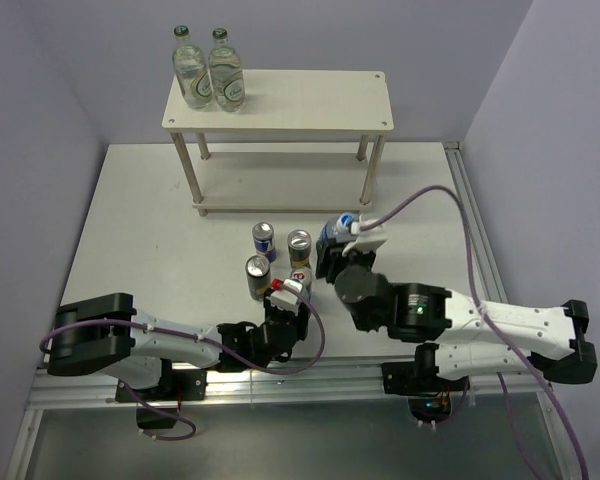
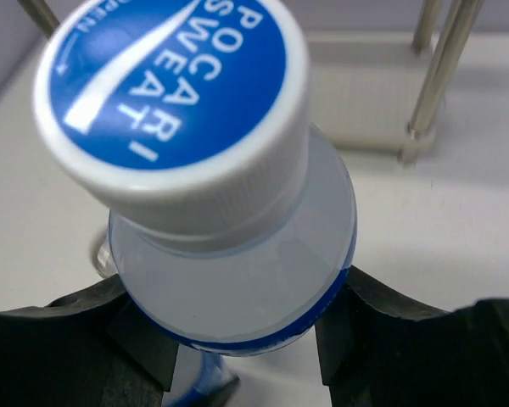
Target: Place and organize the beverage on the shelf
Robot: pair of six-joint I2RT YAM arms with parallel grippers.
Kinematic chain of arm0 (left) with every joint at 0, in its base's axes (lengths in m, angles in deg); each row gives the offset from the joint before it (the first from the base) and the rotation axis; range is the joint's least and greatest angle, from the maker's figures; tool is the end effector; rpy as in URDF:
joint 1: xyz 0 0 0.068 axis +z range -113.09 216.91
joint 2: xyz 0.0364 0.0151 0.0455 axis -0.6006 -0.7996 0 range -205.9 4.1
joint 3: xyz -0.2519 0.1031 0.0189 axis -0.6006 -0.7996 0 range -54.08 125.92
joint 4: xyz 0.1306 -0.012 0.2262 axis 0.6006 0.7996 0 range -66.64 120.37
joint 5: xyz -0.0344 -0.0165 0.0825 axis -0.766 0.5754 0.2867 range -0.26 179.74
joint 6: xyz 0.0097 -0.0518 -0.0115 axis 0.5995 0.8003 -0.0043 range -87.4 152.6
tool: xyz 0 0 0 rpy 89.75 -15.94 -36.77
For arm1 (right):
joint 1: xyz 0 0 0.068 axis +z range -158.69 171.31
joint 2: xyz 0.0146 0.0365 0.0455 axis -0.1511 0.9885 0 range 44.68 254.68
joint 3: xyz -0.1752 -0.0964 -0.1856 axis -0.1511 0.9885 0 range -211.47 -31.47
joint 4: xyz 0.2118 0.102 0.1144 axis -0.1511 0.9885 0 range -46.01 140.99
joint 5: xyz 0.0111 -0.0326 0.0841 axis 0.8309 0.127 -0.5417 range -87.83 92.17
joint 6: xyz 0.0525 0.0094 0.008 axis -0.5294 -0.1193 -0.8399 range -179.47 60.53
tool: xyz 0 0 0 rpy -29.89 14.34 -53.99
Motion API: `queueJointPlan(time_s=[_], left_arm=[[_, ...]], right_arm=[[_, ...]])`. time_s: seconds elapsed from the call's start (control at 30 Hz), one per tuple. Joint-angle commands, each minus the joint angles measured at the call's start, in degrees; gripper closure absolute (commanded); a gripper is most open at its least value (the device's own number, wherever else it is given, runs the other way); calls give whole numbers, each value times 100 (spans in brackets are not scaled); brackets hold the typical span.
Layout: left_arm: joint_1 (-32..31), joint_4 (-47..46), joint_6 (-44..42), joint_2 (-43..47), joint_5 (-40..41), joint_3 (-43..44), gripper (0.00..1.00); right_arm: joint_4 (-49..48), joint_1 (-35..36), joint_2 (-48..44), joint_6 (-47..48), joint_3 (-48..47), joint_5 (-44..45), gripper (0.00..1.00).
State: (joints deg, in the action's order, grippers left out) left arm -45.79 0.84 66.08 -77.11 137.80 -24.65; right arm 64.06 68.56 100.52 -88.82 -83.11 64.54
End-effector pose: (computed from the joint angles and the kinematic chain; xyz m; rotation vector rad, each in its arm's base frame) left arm 0.0598 -0.2582 0.1712 0.3349 1.9049 -0.4899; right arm 0.0756 0.1910 0.3367 -0.0801 1.7679 0.2575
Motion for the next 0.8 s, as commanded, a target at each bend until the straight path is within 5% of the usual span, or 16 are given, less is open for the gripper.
queueJointPlan(time_s=[0.0, 0.07, 0.37, 0.57, 0.77], left_arm=[[8, -78, 247, 211, 20, 45, 100], [8, 11, 291, 219, 29, 107, 100], [-133, 353, 441, 185, 63, 353, 100], [-300, 503, 642, 184, 143, 388, 100], [-352, 486, 818, 281, 90, 239, 100]], right_arm=[[-1390, -280, -108, 1859, -1310, 505, 100], [-1803, -745, 120, 2590, -1716, -107, 100], [-849, -2827, 2281, 3329, -5573, -2016, 100], [566, -3856, 4399, 3190, -9209, -2720, 100], [664, -4481, 5025, 2769, -9522, -3256, 100]])
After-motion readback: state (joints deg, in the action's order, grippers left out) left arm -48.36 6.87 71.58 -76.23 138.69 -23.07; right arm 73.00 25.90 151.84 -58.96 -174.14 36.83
